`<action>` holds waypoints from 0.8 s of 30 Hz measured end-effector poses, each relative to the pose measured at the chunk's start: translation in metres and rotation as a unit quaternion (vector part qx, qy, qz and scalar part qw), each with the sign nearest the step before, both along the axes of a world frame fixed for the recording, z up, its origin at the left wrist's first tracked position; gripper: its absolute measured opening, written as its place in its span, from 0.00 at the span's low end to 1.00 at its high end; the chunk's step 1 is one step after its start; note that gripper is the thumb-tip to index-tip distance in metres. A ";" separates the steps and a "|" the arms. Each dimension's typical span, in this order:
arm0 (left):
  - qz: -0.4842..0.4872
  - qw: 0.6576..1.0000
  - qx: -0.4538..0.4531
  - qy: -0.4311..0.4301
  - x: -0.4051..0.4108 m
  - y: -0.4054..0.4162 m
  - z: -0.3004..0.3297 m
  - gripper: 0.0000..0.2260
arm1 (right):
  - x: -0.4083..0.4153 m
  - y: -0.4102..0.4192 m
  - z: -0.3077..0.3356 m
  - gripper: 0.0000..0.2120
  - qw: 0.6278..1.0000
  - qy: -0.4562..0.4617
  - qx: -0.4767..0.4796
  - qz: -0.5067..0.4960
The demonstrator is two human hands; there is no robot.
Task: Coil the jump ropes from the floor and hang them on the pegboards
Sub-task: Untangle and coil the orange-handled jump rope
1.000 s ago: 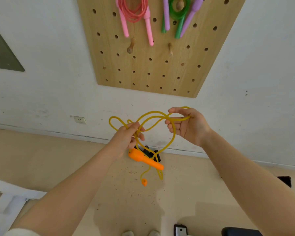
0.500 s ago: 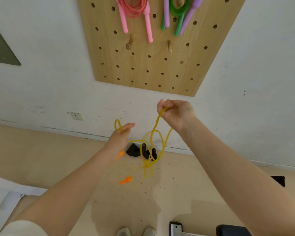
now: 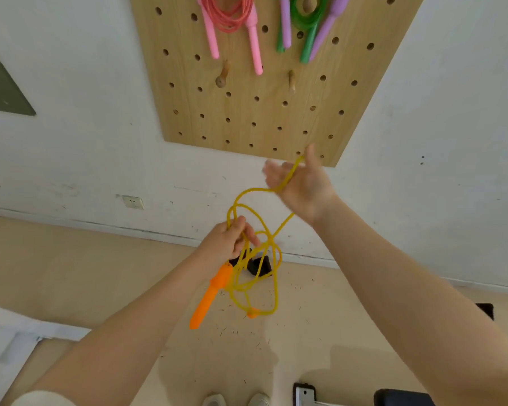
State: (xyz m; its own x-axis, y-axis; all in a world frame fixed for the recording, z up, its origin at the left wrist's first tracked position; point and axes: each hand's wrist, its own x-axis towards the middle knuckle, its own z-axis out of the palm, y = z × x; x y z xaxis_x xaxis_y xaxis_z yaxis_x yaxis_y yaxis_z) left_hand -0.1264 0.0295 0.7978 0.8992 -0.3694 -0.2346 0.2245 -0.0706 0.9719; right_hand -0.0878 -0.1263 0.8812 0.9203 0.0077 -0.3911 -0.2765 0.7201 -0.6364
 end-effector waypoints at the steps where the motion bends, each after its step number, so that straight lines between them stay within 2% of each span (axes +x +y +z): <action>1: 0.029 0.998 -0.050 0.009 0.004 -0.001 0.005 0.18 | -0.010 0.004 -0.014 0.27 0.993 0.016 -0.101 0.061; 3: 0.064 0.990 -0.124 0.030 0.013 -0.003 0.018 0.18 | -0.028 0.009 -0.040 0.31 0.964 0.017 -0.219 0.146; 5: 0.049 0.989 -0.139 0.027 0.018 -0.004 0.030 0.17 | -0.038 0.013 -0.055 0.33 0.953 -0.013 -0.239 0.186; 7: 0.013 0.992 -0.123 0.011 0.019 -0.006 0.037 0.17 | -0.039 0.015 -0.059 0.35 0.952 -0.031 -0.245 0.180; 10: -0.001 0.995 -0.104 -0.003 0.018 -0.005 0.041 0.17 | -0.040 0.014 -0.051 0.15 0.925 -0.082 -0.317 0.190; 11: 0.011 0.995 -0.104 -0.005 0.019 -0.004 0.044 0.17 | -0.042 0.012 -0.050 0.11 0.914 -0.090 -0.342 0.201; 14: 0.108 0.987 -0.115 -0.022 0.026 0.002 0.048 0.17 | -0.043 -0.002 -0.046 0.07 0.860 -0.091 -0.428 0.262; 17: 0.228 0.961 -0.153 -0.028 0.034 0.010 0.043 0.18 | -0.043 -0.013 -0.048 0.11 0.807 -0.088 -0.483 0.328; 19: 0.258 0.951 -0.168 -0.031 0.032 0.013 0.036 0.19 | -0.044 -0.015 -0.048 0.12 0.815 -0.086 -0.474 0.322; 20: 0.247 0.955 -0.163 -0.031 0.030 0.013 0.031 0.19 | -0.043 -0.015 -0.049 0.12 0.837 -0.075 -0.456 0.294; 24: 0.083 0.995 -0.041 -0.033 0.012 0.005 0.008 0.16 | -0.037 -0.009 -0.039 0.12 0.941 -0.019 -0.314 0.122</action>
